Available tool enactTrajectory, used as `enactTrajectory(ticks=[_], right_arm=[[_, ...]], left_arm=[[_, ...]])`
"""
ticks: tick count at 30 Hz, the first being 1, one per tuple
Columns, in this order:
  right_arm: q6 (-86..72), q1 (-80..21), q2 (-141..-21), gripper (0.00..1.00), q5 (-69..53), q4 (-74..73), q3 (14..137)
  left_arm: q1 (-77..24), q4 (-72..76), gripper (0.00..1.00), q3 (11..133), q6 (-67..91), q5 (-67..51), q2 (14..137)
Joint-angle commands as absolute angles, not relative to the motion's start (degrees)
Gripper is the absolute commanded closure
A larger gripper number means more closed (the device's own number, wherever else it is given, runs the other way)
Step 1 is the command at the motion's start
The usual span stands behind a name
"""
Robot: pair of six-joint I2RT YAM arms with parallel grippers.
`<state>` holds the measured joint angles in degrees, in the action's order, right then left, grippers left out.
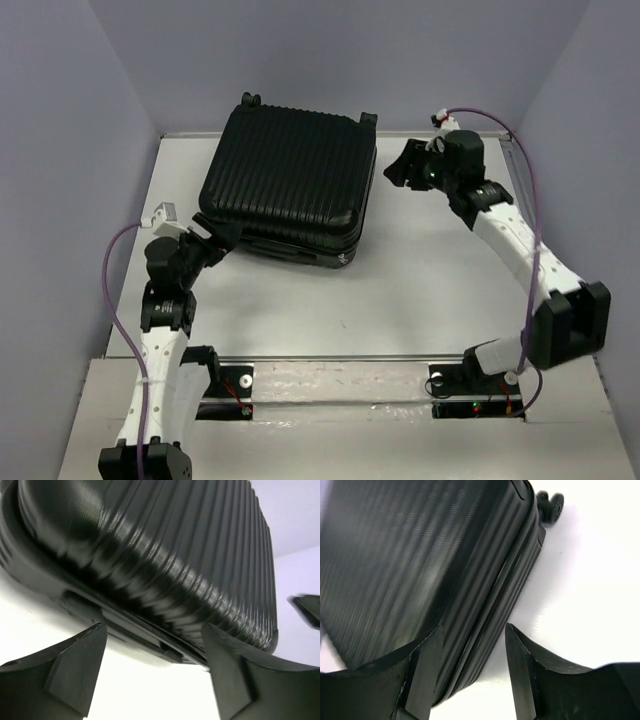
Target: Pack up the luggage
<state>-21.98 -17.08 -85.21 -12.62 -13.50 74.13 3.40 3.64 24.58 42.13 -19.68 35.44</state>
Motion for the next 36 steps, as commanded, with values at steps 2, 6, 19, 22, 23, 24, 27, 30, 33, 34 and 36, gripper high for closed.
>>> enactTrajectory(ticks=[2,6,19,22,23,24,27,30,33,34,36], right_arm=[[-21.1,-17.1,-72.8,0.3,-21.5,-12.5,62.9],[-23.7,-19.9,-66.5,0.07,-21.3,-8.6,55.4],[-26.7,-29.0,-81.9,0.0,-18.0,-5.3,66.4],[-27.4,-29.0,-83.8,0.0,-17.5,-4.7,67.1],[-27.6,-29.0,-85.0,0.0,-17.3,-4.7,67.4],[-27.8,-29.0,-86.4,0.0,-17.2,-5.8,68.0],[-27.4,-29.0,-90.9,0.03,-14.8,-7.7,69.1],[-27.9,-29.0,-90.2,0.35,-10.8,-7.5,66.3],[-26.6,-29.0,-87.7,0.72,-8.4,-7.8,63.6],[-25.6,-27.8,-85.3,0.81,-7.4,-8.6,62.8],[-23.9,-26.7,-80.7,0.89,-6.2,-10.1,60.2]], left_arm=[[5.0,-1.7,0.02,38.2,34.5,-18.7,43.6],[6.5,-3.8,0.01,46.9,29.7,-15.9,52.7],[10.4,-4.3,0.01,63.9,23.6,-19.2,79.2],[10.3,-0.6,0.01,63.9,25.4,-28.6,84.5],[10.2,-0.4,0.01,63.7,25.9,-30.7,85.9],[9.3,-0.4,0.01,63.7,26.3,-32.1,87.5],[7.0,1.3,0.01,61.6,26.3,-33.5,92.1],[5.6,3.9,0.17,58.2,28.7,-34.5,92.0],[3.5,4.9,0.31,55.6,30.0,-33.4,89.9],[2.6,5.2,0.45,54.9,30.2,-32.7,87.7],[1.8,6.1,0.61,51.5,30.7,-32.3,83.7]])
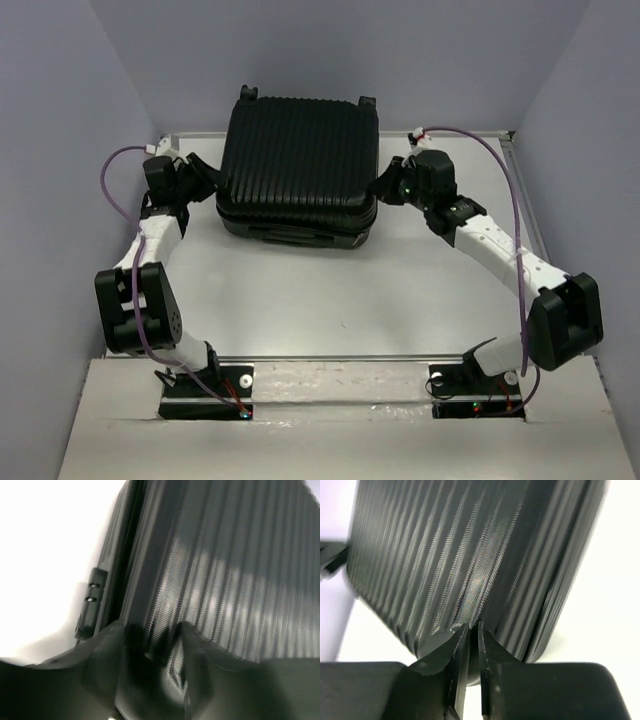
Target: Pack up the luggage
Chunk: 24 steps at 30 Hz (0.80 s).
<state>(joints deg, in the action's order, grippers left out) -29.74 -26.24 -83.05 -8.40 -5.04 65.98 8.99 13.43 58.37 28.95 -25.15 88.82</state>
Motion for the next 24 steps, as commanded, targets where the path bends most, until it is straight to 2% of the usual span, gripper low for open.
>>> enactTrajectory(ticks=[1,4,10,15,17,18,19,20,21,22,24], right_arm=[[-23.3,-25.2,-79.2,0.92,-6.0,-10.5,59.3],[-20.9,-23.2,-74.1,0.93,-6.2,-12.8,57.0],[-17.4,-18.9,-68.0,0.93,-5.6,-17.7,55.8],[-15.7,-12.7,-60.3,0.92,-5.8,-22.9,57.8],[-15.6,-12.7,-59.3,0.66,-9.6,-23.6,58.5],[-15.4,-12.7,-59.3,0.56,-11.8,-24.2,58.9],[-15.2,-12.7,-59.7,0.46,-14.5,-24.3,58.8],[-15.4,-12.7,-59.7,0.44,-14.5,-24.3,58.5],[-16.0,-12.7,-58.9,0.43,-13.6,-24.3,57.2],[-16.3,-12.7,-58.0,0.42,-12.1,-24.2,56.2],[-16.6,-12.7,-56.2,0.37,-12.0,-23.5,54.4]], left_arm=[[1.2,7.1,0.67,50.0,31.2,-32.1,82.1],[0.4,10.6,0.78,43.5,33.4,-32.4,76.1],[-6.3,15.6,0.91,31.8,37.3,-32.3,66.3],[-11.0,14.1,0.94,30.0,38.7,-32.2,57.8],[-11.0,8.9,0.93,32.2,37.0,-29.1,54.9],[-11.0,6.9,0.88,35.8,36.2,-27.3,52.2],[-10.8,3.1,0.74,37.6,35.8,-24.4,51.2],[-10.8,1.5,0.67,41.4,35.0,-23.6,50.4],[-10.8,0.3,0.47,43.0,34.6,-22.5,49.0],[-10.8,-2.6,0.36,44.5,34.2,-22.1,48.3],[-10.8,-5.4,0.2,47.2,32.7,-20.4,46.3]])
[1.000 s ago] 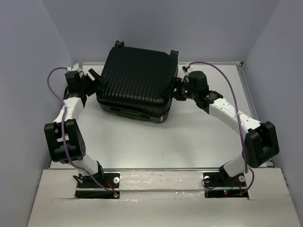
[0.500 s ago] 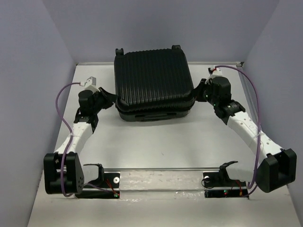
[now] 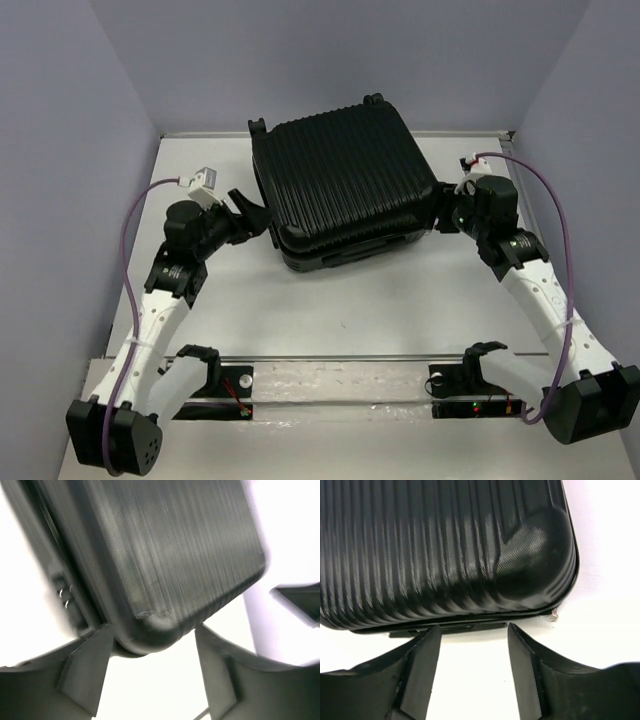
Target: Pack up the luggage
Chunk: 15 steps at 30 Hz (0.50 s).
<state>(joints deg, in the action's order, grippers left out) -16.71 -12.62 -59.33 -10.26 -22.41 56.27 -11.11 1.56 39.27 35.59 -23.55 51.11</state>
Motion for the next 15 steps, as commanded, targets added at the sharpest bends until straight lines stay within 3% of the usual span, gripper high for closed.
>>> enactTrajectory(ticks=[1,4,6,9,12,15], right_arm=[[-17.3,-12.7,-54.9,0.28,-11.8,-23.0,52.9],[-18.2,-12.7,-56.8,0.14,-12.0,-21.8,52.6],[-18.9,-12.7,-60.5,0.12,-9.9,-20.2,53.1],[-20.1,-12.7,-62.1,0.0,-0.8,-17.2,52.8],[-19.3,-12.0,-63.6,0.0,-1.0,-15.0,54.6],[-17.2,-11.5,-69.7,0.0,-14.5,-9.5,57.2]], left_arm=[[-10.8,-7.1,0.13,47.3,32.4,-19.3,45.6],[-10.8,-7.7,0.07,44.5,32.5,-18.6,42.9],[-10.8,-7.6,0.05,40.7,32.7,-18.6,41.8],[-10.8,-6.7,0.02,36.8,32.8,-18.0,40.7],[-10.8,-5.9,0.01,35.2,32.4,-18.5,40.9],[-10.8,-4.0,0.01,34.5,32.9,-20.4,43.1]])
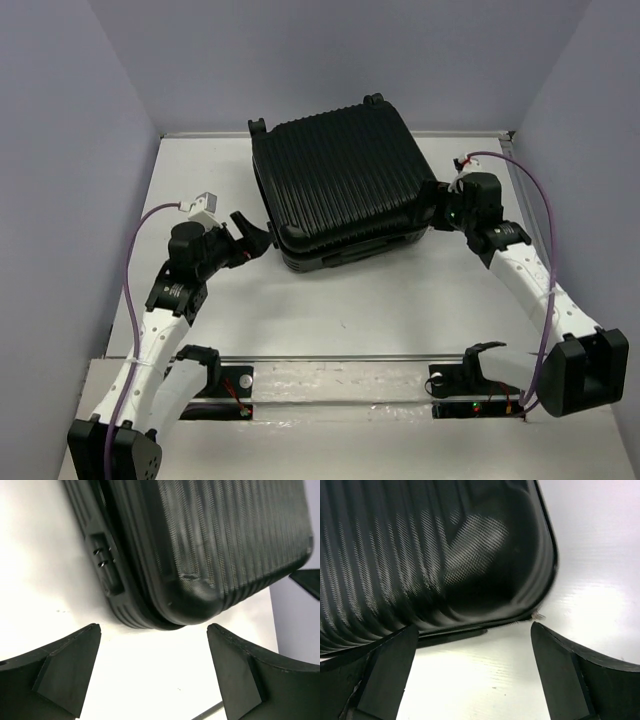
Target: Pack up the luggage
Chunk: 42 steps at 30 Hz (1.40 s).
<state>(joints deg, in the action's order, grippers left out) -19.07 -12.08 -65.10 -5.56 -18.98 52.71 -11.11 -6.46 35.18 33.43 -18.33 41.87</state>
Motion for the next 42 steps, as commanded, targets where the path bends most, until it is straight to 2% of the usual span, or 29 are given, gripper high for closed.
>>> enactTrajectory(ticks=[1,2,3,7,10,12,15,16,17,18,19,21,22,23,24,28,29,37,42], right_arm=[[-16.8,-11.5,-71.6,0.0,-19.5,-9.3,58.1],[-17.2,-12.0,-73.1,0.05,-28.0,-9.2,58.7],[-17.8,-13.0,-73.9,0.06,-30.6,-7.7,58.7],[-18.6,-18.2,-70.5,0.07,-31.5,-6.9,56.7],[-19.3,-18.2,-60.9,0.04,-17.6,-8.6,52.6],[-19.5,-17.7,-57.3,0.06,-13.0,-9.1,49.8],[-20.4,-17.7,-54.4,0.18,-11.7,-6.8,42.9],[-21.2,-17.7,-54.5,0.29,-11.4,-5.5,41.2],[-21.4,-17.7,-54.8,0.36,-10.2,-4.3,39.5],[-22.1,-17.1,-56.0,0.53,-9.2,-1.8,36.9],[-22.2,-16.6,-56.9,0.6,-8.5,-0.7,35.9],[-22.1,-15.7,-59.0,0.66,-8.2,4.0,34.2],[-21.7,-14.6,-60.9,0.68,-8.3,5.5,33.9],[-21.4,-14.0,-61.7,0.7,-8.2,7.1,33.6],[-21.3,-13.3,-62.6,0.7,-8.3,8.5,33.4],[-19.5,-10.9,-66.2,0.49,-11.4,17.5,32.8],[-18.4,-10.1,-68.4,0.47,-12.8,18.5,33.2],[-14.3,-10.1,-78.0,0.46,-23.5,25.0,36.2],[-13.0,-10.1,-79.3,0.45,-21.5,27.7,36.8]], left_arm=[[-10.8,-3.5,0.01,34.5,33.0,-20.7,43.4],[-10.8,-2.6,0.01,34.5,33.2,-21.0,43.7],[-10.8,-2.4,0.01,34.6,33.3,-20.9,43.8],[-10.8,-2.8,0.01,34.3,32.6,-18.3,43.0],[-10.7,-3.9,0.01,33.8,32.2,-16.6,42.2],[-10.6,-4.0,0.01,33.0,32.3,-15.0,41.1],[-10.5,-3.2,0.04,32.3,33.7,-12.7,40.2],[-10.2,-2.6,0.05,32.3,33.9,-12.0,40.3],[-10.0,-2.4,0.07,32.3,34.4,-11.6,40.4],[-9.6,-2.3,0.15,32.2,34.7,-11.4,40.9],[-9.3,-1.9,0.2,32.0,34.9,-11.7,41.0],[-8.9,-1.1,0.26,31.0,35.2,-12.1,41.6],[-8.6,-0.4,0.35,30.6,35.3,-12.6,41.7],[-8.0,-0.4,0.38,30.2,35.5,-12.9,41.9],[-7.6,0.3,0.4,29.5,35.7,-13.4,42.2],[-5.7,5.0,0.46,26.0,38.1,-16.3,43.9],[-5.4,6.7,0.46,25.5,38.6,-17.0,44.4],[-4.9,11.9,0.49,23.3,40.3,-19.5,48.1],[-4.8,12.7,0.5,23.4,40.7,-19.2,49.6]])
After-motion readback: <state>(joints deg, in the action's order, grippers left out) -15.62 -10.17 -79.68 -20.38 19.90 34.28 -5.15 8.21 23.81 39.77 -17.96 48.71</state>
